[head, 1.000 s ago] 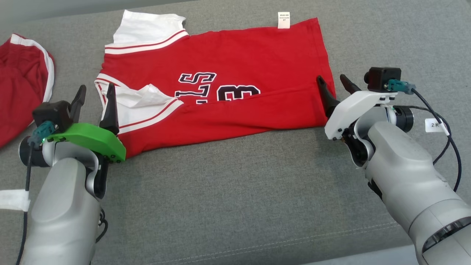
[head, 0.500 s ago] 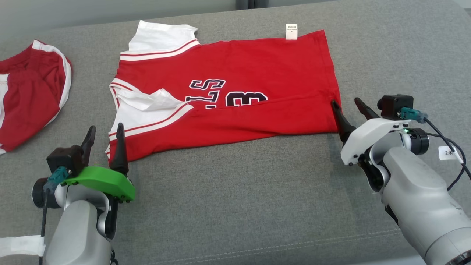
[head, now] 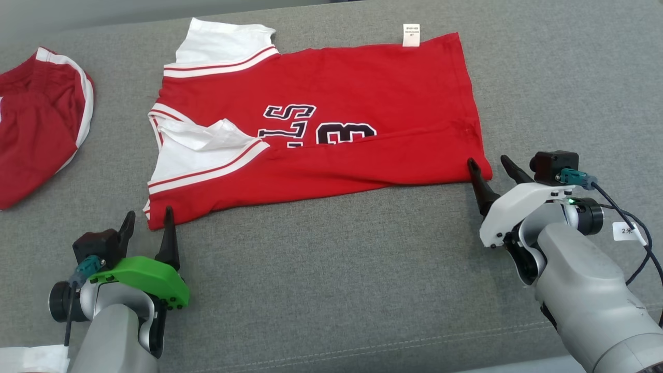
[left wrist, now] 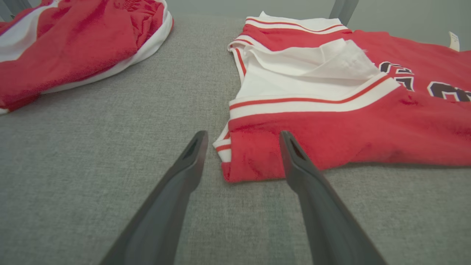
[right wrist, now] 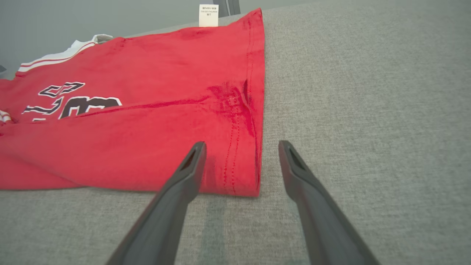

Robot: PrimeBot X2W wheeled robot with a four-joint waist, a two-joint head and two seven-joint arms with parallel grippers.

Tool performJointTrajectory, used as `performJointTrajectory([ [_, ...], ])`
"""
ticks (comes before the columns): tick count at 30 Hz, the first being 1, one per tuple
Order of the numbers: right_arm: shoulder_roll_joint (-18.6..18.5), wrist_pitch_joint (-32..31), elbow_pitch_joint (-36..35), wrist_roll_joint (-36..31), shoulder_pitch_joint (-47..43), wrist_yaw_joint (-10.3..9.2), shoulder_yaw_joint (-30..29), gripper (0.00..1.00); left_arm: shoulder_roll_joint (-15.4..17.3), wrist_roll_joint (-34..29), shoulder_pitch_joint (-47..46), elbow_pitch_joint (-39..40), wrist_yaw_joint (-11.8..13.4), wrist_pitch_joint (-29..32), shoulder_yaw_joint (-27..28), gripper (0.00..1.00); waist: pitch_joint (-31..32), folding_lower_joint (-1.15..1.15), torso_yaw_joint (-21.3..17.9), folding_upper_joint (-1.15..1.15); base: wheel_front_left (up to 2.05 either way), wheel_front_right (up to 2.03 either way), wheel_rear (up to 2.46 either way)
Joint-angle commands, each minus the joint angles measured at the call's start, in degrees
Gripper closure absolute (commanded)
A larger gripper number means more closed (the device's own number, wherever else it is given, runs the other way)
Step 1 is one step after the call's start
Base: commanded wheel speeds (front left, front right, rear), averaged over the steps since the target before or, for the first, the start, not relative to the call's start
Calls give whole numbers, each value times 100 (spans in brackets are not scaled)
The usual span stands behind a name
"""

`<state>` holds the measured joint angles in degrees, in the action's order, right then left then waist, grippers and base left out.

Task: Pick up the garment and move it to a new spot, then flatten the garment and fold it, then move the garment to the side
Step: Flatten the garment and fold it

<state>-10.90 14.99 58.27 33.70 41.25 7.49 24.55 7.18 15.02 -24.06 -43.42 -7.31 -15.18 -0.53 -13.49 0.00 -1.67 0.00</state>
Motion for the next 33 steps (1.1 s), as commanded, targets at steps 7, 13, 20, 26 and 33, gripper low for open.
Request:
performJointTrajectory([
  [7, 59, 22, 211, -170, -16, 0, -80, 0, -21, 76, -137, -301, -17, 1, -46, 0, -147, 0, 1, 0, 0, 0, 0],
  [13, 156, 22, 296, -233, 47, 0, -74, 18, -12, 162, -232, -450, -15, 1, -146, 59, -209, 0, -21, 0, 0, 0, 0],
  [20, 227, 17, 312, -187, 74, -1, -21, 100, 49, 289, -283, -574, -13, 2, -283, 100, -222, 0, -13, 0, 0, 0, 0],
  [26, 172, 17, 236, -128, 16, -1, -14, 100, 81, 347, -223, -492, -13, 1, -319, 100, -172, 0, 16, 0, 0, 0, 0],
  [33, 15, 18, -12, -20, -264, -3, -210, 100, 64, 414, 133, -198, -13, 1, -385, 100, 104, 0, 0, 0, 0, 0, 0],
])
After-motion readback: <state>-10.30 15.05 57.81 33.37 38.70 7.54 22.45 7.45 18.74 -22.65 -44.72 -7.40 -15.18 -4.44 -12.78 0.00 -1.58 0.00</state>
